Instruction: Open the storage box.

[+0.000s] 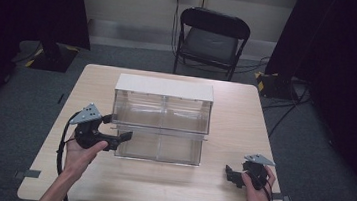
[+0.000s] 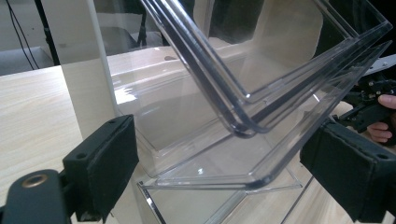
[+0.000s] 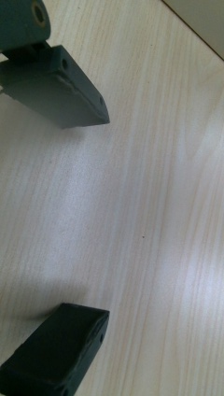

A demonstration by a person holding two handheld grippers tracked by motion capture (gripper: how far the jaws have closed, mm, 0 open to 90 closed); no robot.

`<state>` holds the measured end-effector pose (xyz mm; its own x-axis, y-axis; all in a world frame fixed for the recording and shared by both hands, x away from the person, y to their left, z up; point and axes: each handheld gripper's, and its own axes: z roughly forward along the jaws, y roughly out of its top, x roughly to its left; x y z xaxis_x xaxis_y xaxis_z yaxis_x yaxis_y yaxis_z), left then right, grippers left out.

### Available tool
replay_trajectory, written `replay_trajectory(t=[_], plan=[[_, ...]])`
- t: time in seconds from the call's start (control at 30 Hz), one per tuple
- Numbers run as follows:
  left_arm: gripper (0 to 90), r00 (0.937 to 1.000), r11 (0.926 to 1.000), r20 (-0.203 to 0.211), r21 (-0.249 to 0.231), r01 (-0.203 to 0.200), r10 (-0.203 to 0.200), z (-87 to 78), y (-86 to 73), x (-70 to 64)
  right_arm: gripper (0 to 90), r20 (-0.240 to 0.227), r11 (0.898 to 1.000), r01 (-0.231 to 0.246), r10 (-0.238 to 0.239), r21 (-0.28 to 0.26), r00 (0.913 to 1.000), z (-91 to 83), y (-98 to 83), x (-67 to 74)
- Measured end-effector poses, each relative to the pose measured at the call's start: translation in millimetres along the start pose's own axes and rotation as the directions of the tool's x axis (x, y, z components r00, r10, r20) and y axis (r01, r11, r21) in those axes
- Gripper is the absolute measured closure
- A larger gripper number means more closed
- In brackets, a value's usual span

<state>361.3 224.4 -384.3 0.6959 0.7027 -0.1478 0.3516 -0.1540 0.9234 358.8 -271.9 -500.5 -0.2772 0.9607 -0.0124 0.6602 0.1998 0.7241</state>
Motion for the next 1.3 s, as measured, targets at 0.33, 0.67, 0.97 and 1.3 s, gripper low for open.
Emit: replay_trajectory(t=[0.33, 0.67, 0.97, 1.3], plan=[[11.2, 1.0000, 1.0000, 0.003, 0.001, 0.003, -0.003, 0.0, 0.0, 0.3, 5.6, 0.000, 1.000, 0.000, 0.000, 0.000, 1.0000, 0.0, 0.0, 0.0], [11.2, 1.0000, 1.0000, 0.000, 0.002, -0.002, 0.002, -0.3, 0.2, 0.3, 5.6, 0.000, 1.000, 0.000, 0.000, 0.000, 1.0000, 0.0, 0.0, 0.0], [11.2, 1.0000, 1.0000, 0.001, 0.001, -0.002, 0.002, -0.2, 0.2, 0.2, 5.6, 0.000, 1.000, 0.000, 0.000, 0.000, 1.0000, 0.0, 0.0, 0.0], [11.4, 1.0000, 1.0000, 0.000, 0.001, -0.004, 0.004, -0.4, 0.1, 0.1, 5.7, 0.000, 1.000, 0.000, 0.000, 0.000, 1.0000, 0.0, 0.0, 0.0]])
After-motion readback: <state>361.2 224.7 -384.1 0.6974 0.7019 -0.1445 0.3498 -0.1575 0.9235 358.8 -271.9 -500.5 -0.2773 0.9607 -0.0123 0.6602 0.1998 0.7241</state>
